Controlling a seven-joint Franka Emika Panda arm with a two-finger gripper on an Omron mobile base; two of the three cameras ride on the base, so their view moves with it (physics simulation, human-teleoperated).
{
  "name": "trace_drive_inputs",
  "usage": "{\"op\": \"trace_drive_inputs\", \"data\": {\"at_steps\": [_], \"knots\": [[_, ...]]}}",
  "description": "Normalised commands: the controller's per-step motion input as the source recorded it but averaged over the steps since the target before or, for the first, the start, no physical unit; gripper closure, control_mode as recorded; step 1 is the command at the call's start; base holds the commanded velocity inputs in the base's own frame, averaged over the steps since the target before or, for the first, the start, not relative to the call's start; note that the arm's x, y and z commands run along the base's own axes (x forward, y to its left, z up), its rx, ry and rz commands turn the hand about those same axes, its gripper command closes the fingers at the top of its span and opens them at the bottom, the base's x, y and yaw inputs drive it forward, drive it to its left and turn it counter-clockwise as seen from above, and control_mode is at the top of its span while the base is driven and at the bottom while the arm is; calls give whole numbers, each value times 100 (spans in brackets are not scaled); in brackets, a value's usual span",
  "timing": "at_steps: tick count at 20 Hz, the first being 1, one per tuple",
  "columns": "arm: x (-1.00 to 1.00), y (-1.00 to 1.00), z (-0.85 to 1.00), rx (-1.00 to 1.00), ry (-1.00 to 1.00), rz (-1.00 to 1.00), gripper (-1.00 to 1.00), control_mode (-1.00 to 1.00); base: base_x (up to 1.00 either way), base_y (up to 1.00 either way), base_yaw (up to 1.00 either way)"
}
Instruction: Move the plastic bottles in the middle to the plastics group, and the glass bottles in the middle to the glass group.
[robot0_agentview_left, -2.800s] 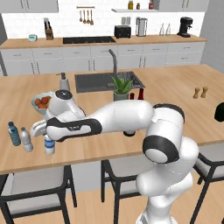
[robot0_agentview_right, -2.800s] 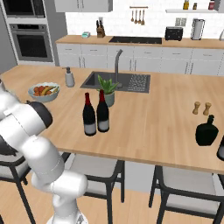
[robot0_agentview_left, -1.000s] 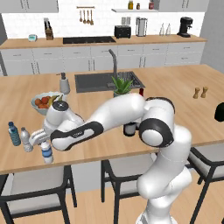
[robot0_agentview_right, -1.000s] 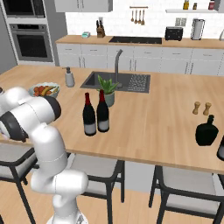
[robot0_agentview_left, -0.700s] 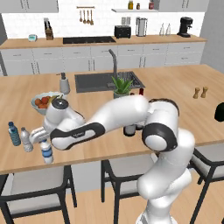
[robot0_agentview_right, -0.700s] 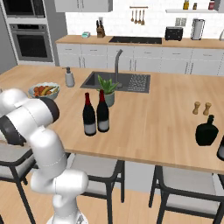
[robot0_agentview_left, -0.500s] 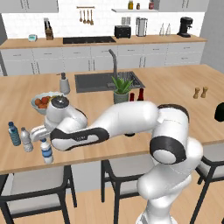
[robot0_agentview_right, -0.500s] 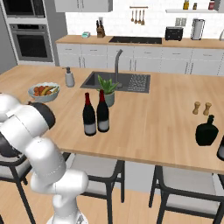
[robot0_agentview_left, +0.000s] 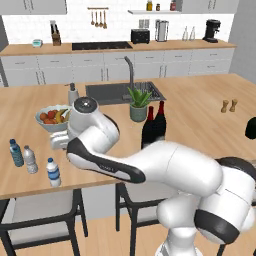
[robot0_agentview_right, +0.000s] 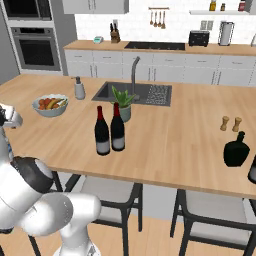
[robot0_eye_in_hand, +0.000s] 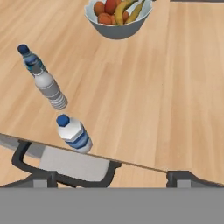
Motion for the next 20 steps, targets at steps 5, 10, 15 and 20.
{"op": "trace_drive_inputs", "data": {"at_steps": [5,10,15,20], "knots": [[-12,-60,10,0,1,-5,-100,-100,0,0,0],[0,-20,0,-1,3,-1,-100,-100,0,0,0],[1,-47,-6,-1,0,0,-100,-100,0,0,0],[2,-58,-9,0,0,0,-100,-100,0,0,0]]}}
